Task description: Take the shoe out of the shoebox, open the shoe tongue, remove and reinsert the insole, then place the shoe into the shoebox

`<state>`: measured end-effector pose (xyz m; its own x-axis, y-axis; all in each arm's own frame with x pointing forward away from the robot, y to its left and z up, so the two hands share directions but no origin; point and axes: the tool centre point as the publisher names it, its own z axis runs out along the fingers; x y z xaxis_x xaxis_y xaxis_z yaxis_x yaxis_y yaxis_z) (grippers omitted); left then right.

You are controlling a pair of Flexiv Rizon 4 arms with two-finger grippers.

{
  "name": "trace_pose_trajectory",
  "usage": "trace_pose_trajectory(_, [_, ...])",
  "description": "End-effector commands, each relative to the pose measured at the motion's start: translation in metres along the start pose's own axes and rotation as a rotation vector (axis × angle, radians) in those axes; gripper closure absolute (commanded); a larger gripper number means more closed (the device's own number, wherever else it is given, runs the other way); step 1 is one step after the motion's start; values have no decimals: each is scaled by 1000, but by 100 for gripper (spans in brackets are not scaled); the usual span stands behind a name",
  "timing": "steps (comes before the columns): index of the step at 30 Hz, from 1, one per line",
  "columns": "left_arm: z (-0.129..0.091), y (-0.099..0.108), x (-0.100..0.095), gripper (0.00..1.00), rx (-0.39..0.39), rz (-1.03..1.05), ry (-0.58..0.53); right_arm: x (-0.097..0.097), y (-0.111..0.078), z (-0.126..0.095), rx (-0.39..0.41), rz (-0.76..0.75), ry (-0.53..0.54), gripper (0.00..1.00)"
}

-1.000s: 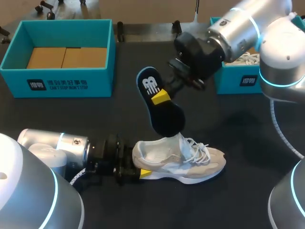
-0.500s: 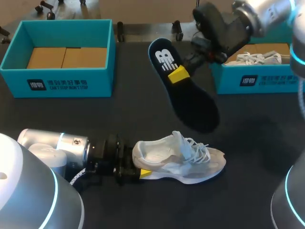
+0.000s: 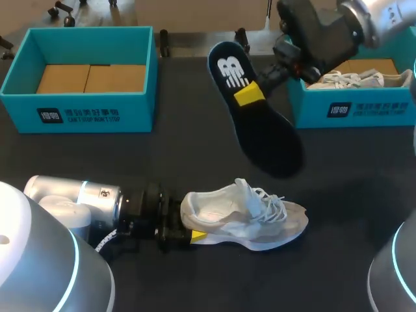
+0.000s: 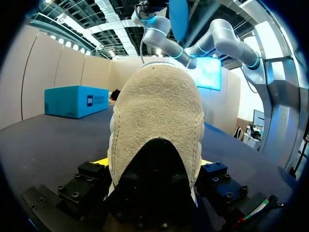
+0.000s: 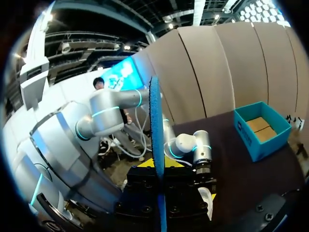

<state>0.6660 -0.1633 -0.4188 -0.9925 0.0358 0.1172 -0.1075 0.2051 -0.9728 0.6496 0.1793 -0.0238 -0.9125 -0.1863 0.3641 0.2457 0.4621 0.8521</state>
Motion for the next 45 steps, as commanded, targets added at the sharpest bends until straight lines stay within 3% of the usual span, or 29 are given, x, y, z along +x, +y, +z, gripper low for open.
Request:
trace_pose_trajectory(1, [1,0,0,100,-1,0,0,21,-16,-4,-145,41,-44,100])
trace_pose_trajectory(4, [1,0,0,100,-1,0,0,34,-16,-7,-298,161,-6,100])
trace_pose_trajectory(18, [1,0,0,100,-1,0,0,34,-16,-7,-298,161,-6,100])
trace_pose_trajectory(30, [1,0,0,100,-1,0,0,71,-2,-41,-410,166,-51,100])
trace_pose_trajectory(45, [1,0,0,100,-1,0,0,78,7,-53,-413,234,-45,100])
